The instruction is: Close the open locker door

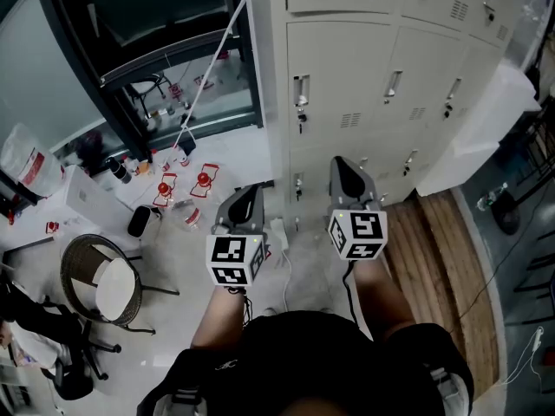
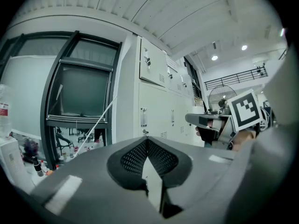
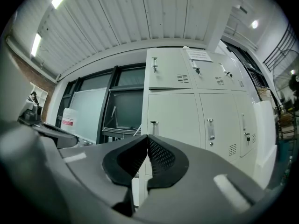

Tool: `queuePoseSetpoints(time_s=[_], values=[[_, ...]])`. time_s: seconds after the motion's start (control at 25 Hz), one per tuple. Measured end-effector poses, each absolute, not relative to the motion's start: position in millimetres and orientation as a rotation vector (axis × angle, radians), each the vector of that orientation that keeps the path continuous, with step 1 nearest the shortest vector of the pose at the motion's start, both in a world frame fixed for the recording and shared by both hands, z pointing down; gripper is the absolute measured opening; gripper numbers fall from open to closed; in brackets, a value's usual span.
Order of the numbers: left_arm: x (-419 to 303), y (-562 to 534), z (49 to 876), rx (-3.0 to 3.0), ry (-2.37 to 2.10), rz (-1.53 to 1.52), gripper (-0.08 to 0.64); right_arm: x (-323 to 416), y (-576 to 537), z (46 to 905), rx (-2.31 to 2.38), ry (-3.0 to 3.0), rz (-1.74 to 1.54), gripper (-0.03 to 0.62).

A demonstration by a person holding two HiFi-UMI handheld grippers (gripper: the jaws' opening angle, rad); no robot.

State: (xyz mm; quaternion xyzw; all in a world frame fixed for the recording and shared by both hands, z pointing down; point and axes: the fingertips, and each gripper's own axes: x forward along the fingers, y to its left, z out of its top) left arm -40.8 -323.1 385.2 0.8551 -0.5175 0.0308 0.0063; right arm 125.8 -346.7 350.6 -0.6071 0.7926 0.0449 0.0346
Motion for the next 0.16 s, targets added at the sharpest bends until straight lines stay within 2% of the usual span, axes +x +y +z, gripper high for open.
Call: queuePoseSetpoints(time_s=[0.16], values=[[-44.1, -325.5, 384.7, 2.684, -1.614, 0.094, 0.002, 121.8, -349.9, 350.5, -1.873, 2.436, 0.147, 0.012]])
